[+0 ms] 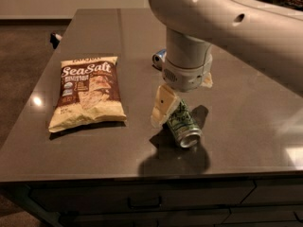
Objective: Place green can upright
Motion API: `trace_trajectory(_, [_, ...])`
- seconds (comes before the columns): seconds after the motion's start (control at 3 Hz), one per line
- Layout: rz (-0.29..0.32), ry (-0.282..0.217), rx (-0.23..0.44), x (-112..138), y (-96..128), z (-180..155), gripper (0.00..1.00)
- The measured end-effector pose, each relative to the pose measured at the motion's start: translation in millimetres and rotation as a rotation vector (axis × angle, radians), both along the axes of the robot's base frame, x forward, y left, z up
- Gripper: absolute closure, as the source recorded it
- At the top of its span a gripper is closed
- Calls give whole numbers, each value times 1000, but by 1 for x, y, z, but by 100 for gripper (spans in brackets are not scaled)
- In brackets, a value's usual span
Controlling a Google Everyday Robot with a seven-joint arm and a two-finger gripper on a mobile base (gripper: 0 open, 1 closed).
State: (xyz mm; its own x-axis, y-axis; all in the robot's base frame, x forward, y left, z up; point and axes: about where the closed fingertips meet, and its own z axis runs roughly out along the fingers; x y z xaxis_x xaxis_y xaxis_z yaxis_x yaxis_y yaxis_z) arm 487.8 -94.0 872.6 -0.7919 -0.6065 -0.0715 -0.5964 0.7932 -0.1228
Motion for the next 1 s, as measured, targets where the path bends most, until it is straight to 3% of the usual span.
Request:
trace_trajectory(0.33, [-34, 17, 1, -2, -8, -10, 0])
trace_trajectory(0.67, [-49, 29, -1, -3, -10, -17, 16])
trace_trajectory(1.0, [-17, 29, 0, -3, -8, -16, 39])
